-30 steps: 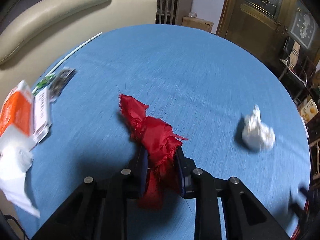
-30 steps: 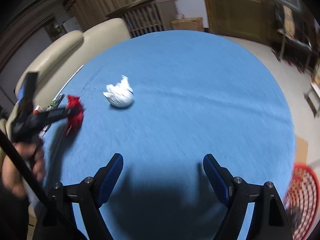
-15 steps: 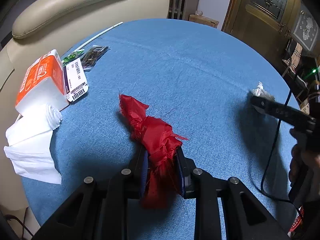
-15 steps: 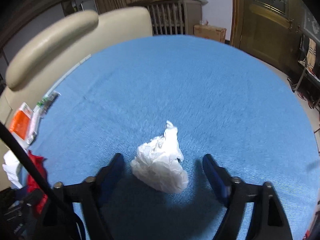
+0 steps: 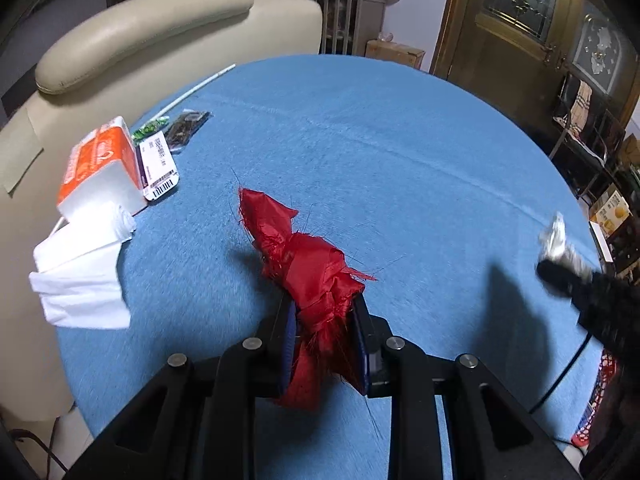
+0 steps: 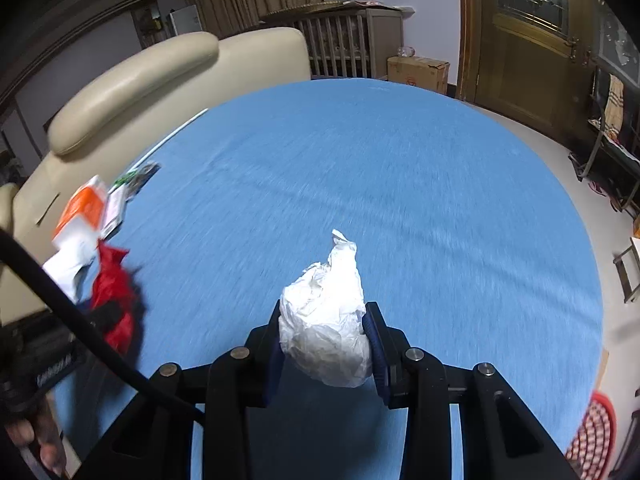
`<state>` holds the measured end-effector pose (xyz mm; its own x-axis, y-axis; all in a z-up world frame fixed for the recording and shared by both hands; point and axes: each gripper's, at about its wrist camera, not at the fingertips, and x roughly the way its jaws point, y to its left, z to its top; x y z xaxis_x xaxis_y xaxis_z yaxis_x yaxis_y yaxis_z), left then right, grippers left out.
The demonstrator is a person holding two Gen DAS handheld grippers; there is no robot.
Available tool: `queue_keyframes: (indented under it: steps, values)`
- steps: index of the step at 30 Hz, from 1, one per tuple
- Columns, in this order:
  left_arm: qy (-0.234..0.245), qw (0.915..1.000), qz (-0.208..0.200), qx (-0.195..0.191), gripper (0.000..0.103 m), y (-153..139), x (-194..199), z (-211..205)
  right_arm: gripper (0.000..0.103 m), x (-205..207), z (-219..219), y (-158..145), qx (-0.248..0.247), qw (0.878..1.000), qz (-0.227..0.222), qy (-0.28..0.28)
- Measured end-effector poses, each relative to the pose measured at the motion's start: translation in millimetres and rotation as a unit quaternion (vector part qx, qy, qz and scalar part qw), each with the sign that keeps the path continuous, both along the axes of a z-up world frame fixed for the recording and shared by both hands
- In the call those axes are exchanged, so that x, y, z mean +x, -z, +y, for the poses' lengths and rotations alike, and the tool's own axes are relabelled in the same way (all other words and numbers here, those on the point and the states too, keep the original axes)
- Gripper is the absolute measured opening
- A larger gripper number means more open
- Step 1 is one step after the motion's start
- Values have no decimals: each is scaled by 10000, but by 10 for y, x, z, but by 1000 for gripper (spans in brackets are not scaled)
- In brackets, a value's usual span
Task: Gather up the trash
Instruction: 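Lift and hold the red ribbon and tissue ball above the table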
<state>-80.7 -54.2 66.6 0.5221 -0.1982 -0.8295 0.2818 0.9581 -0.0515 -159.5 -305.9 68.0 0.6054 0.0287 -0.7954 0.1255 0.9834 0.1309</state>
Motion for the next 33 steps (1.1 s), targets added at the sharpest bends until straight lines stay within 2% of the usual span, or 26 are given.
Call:
queue_keyframes:
  steps: [6,13,22,33]
  values:
    - [61,9999,-157,39,27,-121,-312,-52,39,-518,89,-21,217,9997,-94,-3]
    - [223,9993,-252,147,27,-161,-538,-205,39,-862,114,-73,315,9991,-269,11]
    - [381,9983,-275,348,27,-106,-580,-377,39,-1025,35,-78,528,9978,-409,52]
    - [500,9970,-160,568,27,98,-529,-532,39,-1052,-73,4,659,9969,-390,166]
